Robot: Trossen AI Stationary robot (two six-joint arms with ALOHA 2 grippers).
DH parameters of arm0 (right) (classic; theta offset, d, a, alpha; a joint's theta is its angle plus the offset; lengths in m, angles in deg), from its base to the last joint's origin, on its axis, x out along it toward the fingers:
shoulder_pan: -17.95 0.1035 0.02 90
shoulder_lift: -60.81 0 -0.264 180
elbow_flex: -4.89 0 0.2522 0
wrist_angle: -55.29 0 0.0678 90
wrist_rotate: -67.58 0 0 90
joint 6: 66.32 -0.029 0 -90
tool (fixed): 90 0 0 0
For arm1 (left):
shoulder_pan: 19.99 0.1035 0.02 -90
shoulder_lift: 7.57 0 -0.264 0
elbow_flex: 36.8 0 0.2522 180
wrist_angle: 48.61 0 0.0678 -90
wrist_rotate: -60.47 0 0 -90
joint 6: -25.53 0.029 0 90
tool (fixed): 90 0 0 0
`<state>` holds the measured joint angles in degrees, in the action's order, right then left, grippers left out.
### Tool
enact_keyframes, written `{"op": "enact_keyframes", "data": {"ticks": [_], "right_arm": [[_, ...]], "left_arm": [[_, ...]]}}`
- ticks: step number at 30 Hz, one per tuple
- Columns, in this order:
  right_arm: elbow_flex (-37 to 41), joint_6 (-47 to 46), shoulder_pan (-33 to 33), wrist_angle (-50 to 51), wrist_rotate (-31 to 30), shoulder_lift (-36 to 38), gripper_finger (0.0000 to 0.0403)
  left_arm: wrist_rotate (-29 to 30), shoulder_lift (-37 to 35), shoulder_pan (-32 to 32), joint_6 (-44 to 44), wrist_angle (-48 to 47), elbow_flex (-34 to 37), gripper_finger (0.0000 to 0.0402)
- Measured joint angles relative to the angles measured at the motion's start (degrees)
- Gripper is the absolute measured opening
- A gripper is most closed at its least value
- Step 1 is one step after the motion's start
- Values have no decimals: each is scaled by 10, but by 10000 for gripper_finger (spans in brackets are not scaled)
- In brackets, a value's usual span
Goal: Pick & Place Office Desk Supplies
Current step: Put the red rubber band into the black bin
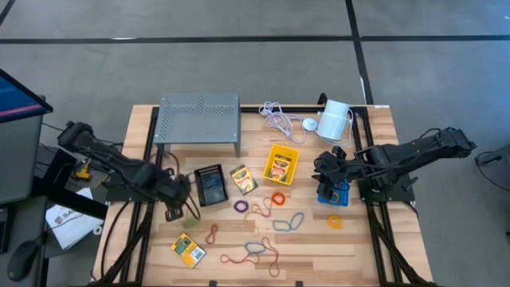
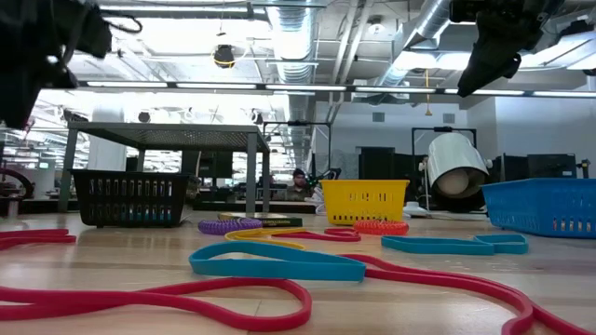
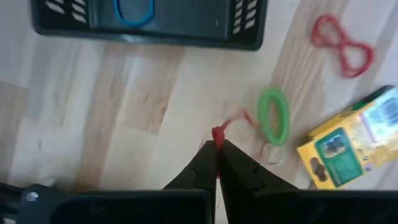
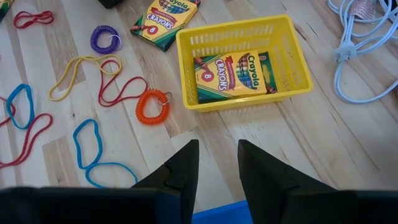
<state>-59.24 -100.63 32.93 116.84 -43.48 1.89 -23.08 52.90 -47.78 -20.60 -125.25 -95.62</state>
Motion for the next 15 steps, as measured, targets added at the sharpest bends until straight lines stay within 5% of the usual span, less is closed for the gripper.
{"op": "enact_keyframes", "data": {"ticks": [15], "right_arm": [[0,0,0,2,0,0,107]], "left_arm": [[44,-43,0,11,-19,-9,0]]}}
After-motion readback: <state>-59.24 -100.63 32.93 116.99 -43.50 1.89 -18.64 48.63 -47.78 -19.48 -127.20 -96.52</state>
